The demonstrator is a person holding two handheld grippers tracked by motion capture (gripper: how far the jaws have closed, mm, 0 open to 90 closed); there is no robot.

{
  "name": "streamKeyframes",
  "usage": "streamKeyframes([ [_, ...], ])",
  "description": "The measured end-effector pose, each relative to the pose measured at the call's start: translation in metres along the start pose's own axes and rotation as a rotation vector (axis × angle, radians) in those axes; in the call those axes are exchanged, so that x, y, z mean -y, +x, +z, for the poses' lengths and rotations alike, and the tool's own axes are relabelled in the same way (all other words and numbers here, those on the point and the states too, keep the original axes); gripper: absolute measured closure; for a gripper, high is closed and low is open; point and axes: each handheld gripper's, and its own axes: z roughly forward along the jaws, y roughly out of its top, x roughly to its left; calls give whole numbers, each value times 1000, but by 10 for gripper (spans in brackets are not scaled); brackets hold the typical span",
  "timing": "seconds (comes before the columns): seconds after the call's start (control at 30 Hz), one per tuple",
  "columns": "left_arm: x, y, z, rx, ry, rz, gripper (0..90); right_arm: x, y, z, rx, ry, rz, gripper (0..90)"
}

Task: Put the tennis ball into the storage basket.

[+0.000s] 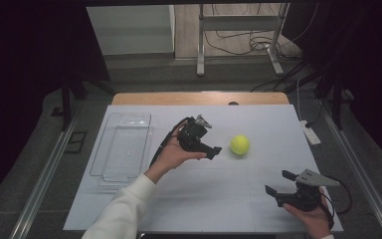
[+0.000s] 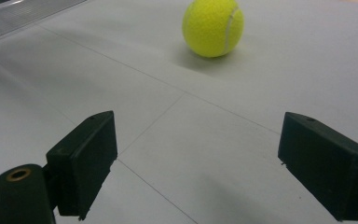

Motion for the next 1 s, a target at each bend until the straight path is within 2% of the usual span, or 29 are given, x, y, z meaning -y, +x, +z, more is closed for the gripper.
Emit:
streamKeyframes([
  [1.0,-17,9,22,0,36,9,105,0,0,1,-1,5,2,119],
])
